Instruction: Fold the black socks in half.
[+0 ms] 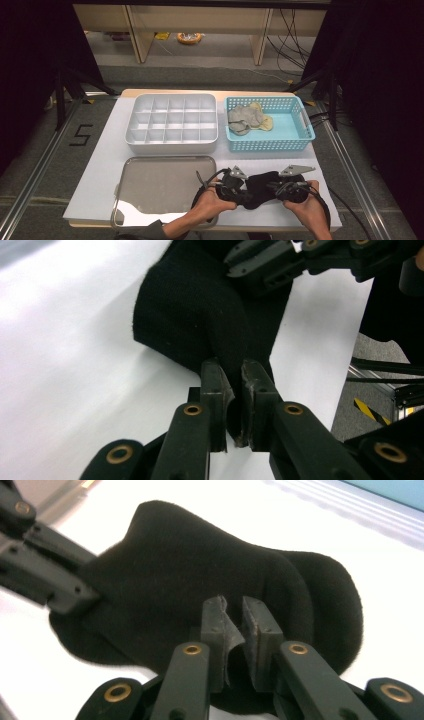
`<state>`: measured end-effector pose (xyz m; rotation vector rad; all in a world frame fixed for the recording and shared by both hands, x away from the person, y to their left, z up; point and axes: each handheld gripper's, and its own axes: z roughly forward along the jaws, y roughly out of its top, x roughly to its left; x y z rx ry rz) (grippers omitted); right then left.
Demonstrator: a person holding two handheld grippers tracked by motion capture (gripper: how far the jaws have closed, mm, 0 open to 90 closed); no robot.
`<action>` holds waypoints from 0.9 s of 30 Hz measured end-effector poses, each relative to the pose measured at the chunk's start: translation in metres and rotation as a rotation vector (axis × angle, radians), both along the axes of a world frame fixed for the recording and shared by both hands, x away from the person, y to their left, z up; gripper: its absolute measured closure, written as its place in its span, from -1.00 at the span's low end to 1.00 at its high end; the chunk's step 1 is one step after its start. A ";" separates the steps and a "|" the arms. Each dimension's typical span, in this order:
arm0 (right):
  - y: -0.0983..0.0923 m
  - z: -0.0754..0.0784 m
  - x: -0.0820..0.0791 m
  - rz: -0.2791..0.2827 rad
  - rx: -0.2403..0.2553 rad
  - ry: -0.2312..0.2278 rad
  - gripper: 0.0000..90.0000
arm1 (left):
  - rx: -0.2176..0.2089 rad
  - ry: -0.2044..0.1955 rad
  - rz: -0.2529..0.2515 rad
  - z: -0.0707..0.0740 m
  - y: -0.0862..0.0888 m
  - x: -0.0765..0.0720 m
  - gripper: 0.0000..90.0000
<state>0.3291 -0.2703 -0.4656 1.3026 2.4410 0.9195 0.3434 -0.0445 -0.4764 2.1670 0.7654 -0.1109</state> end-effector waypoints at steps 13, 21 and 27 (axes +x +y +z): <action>0.024 0.012 -0.013 0.065 0.062 -0.054 0.75 | 0.018 0.043 -0.060 0.008 0.044 0.002 0.81; 0.042 0.012 -0.015 0.139 0.067 -0.073 0.79 | 0.015 0.018 -0.070 0.020 0.063 0.002 0.81; 0.059 -0.002 -0.014 0.179 0.061 -0.010 0.80 | 0.007 0.010 -0.070 0.022 0.061 0.002 0.80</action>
